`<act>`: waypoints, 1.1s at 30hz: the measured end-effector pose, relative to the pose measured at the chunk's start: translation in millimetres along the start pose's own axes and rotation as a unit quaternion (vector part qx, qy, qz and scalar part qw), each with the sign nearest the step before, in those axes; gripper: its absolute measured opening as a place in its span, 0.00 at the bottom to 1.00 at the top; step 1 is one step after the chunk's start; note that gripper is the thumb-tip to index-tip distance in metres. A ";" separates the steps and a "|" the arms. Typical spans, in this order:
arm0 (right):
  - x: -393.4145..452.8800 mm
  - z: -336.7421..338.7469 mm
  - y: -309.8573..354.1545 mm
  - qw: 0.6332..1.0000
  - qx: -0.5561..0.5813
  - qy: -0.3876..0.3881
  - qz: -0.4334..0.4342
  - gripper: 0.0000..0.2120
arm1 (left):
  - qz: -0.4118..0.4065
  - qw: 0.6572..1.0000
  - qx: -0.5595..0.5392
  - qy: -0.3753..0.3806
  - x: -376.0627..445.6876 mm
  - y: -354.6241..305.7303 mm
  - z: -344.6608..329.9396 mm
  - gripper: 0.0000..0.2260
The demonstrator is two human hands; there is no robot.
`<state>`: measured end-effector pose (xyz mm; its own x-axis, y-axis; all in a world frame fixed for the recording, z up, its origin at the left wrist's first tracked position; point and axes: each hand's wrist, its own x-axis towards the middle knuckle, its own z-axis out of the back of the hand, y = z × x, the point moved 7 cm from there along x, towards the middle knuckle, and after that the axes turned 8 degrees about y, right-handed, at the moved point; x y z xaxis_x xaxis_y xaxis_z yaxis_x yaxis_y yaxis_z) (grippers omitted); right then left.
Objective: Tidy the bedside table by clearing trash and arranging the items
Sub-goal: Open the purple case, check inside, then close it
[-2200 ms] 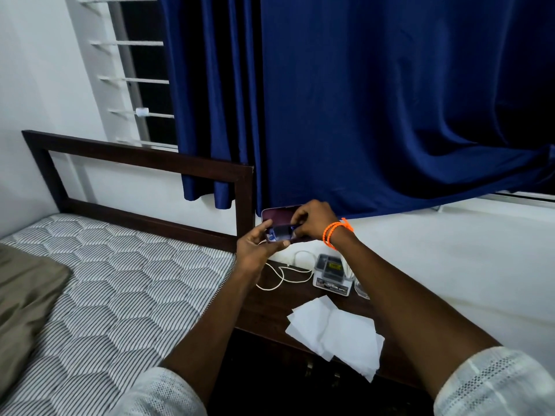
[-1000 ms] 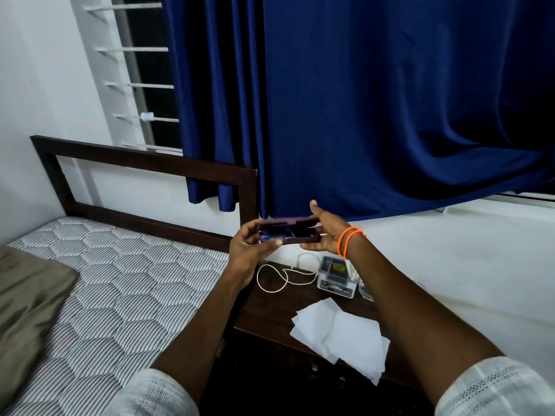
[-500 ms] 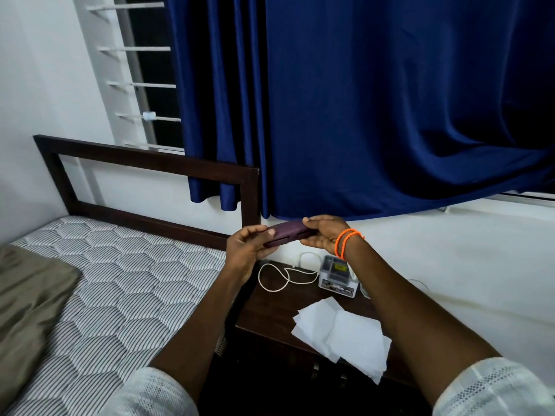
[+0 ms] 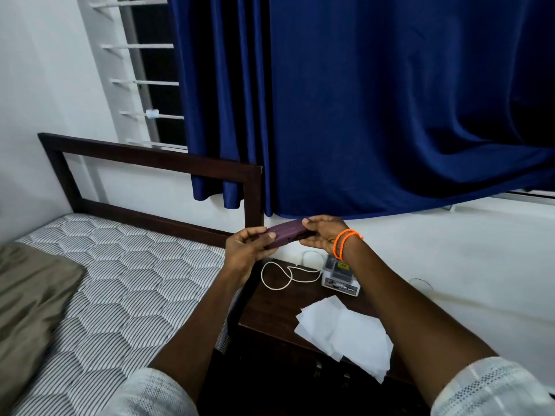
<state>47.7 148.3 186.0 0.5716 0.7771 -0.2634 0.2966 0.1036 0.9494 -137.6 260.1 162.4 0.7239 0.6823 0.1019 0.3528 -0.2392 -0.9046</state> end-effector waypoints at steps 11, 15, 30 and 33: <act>10.3 -7.4 -8.6 1.000 -0.003 0.002 0.001 0.12 | 0.003 1.000 -0.015 -0.009 -4.0 2.7 11.9 0.20; 13.7 -9.6 -13.8 1.000 0.001 0.003 -0.001 0.13 | 0.010 1.000 -0.016 -0.019 -5.7 3.4 17.8 0.18; 39.7 -21.0 -69.4 0.999 0.001 -0.050 -0.021 0.09 | 0.101 0.985 0.142 -0.008 -6.0 42.7 54.3 0.28; 49.6 -23.7 -85.6 0.998 0.004 -0.059 -0.026 0.09 | 0.126 0.968 0.217 -0.015 -4.8 55.0 60.7 0.31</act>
<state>32.6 192.7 95.7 0.6414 0.6923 -0.3308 0.3335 0.1367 0.9328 -157.7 285.6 87.0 0.7346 0.6615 -0.1507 -0.1195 -0.0925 -0.9885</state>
